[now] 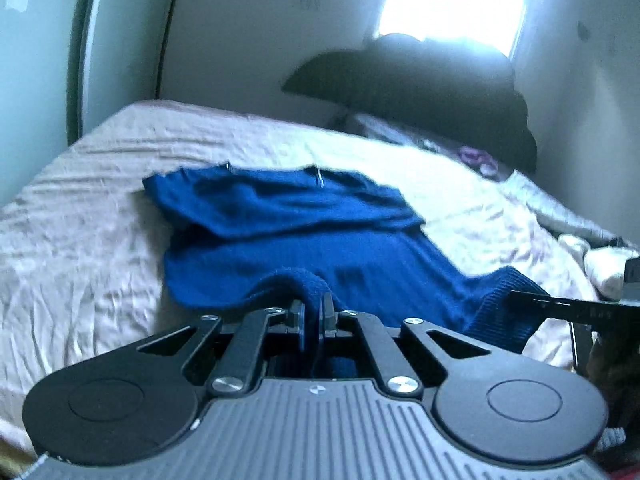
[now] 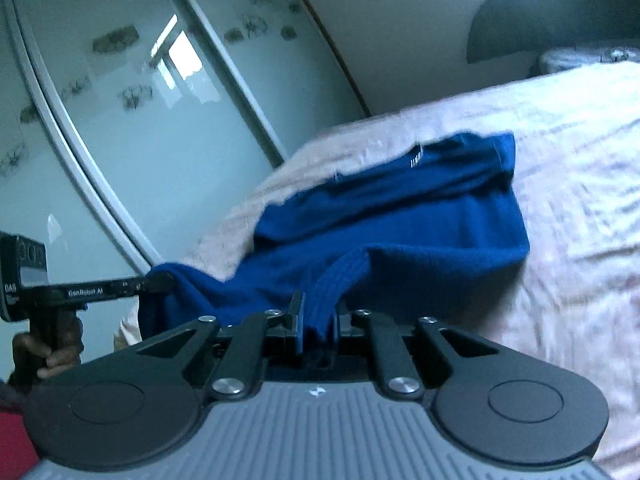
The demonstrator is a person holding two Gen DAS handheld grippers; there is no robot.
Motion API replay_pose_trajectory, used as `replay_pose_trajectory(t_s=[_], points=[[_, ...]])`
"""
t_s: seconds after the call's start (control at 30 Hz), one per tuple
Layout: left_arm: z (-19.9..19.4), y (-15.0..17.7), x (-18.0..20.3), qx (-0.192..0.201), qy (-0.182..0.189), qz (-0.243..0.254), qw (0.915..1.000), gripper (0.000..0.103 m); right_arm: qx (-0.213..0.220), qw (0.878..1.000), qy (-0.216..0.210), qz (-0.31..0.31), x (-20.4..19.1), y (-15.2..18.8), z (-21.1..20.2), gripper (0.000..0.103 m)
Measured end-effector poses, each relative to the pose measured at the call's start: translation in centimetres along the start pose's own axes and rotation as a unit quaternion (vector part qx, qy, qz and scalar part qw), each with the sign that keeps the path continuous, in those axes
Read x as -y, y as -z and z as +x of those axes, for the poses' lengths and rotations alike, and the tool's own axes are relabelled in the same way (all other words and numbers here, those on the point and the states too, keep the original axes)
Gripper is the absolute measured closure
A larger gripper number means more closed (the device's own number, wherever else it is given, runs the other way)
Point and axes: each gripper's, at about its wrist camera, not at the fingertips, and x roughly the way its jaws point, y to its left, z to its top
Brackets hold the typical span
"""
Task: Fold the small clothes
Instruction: 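Grasp the sweater hem with the left gripper while the right gripper grasps it too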
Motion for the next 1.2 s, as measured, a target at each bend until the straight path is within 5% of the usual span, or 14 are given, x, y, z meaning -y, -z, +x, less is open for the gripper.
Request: replay_pose_trajectory(t_s=[0.33,0.83,1.2], points=[[2.7,-3.6,-1.3,0.008,-0.039,-0.009,0.9992,0.098,0.065,0.998,0.006,0.006,1.4,-3.8,1.2,0.091],[8.5,-6.8,-2.9,-0.013,-0.084,-0.001,0.9964,0.098,0.089,0.995,0.043,0.012,3.7,-6.9,6.3,0.091],[10.1,-9.5,-4.2,0.006,-0.098,-0.027,0.9948,0.098,0.125,0.99,0.056,0.03,5.1,-9.1,7.9,0.09]])
